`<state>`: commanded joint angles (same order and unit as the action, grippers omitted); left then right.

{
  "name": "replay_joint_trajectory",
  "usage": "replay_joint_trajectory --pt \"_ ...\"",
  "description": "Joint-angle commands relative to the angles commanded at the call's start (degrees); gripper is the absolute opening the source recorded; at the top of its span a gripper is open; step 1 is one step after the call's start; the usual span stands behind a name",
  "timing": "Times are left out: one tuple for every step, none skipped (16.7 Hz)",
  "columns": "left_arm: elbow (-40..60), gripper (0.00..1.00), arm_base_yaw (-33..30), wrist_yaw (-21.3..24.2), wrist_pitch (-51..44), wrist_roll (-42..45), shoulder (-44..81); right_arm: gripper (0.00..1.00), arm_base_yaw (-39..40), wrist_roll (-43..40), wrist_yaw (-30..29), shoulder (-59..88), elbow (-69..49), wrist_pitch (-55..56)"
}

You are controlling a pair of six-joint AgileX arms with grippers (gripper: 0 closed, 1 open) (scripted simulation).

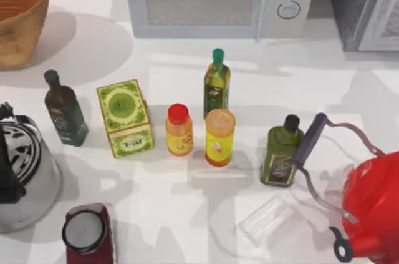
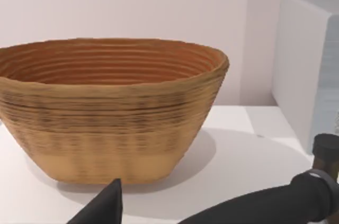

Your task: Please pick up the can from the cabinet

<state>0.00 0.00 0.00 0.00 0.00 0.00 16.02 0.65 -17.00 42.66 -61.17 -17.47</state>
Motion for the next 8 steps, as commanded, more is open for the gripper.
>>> replay_joint_trajectory --pt "0.00 1.00 0.00 0.00 0.00 0.00 0.00 0.00 -0.86 -0.04 0.90 -2.45 2.55 1.00" --pt "0.00 1.00 0.00 0.00 0.00 0.00 0.00 0.00 -1.71 -0.09 1.83 -4.68 5.23 2.00" --pt "0.00 1.00 0.00 0.00 0.00 0.00 0.00 0.00 -2.56 -0.14 2.81 -6.68 8.22 3.00" --pt "0.00 1.00 0.00 0.00 0.00 0.00 0.00 0.00 -3.42 -0.20 3.85 -8.54 11.64 3.99" --pt "0.00 1.00 0.00 0.00 0.00 0.00 0.00 0.00 -4.22 -0.26 4.83 -10.67 15.45 4.92" --pt "0.00 1.00 0.00 0.00 0.00 0.00 0.00 0.00 -4.98 -0.31 5.77 -13.11 19.59 5.80" --pt "0.00 1.00 0.00 0.00 0.00 0.00 0.00 0.00 -5.73 -0.36 6.67 -15.86 24.08 6.66" --pt "0.00 1.00 0.00 0.00 0.00 0.00 0.00 0.00 -6.51 -0.40 7.57 -18.97 28.94 7.54"
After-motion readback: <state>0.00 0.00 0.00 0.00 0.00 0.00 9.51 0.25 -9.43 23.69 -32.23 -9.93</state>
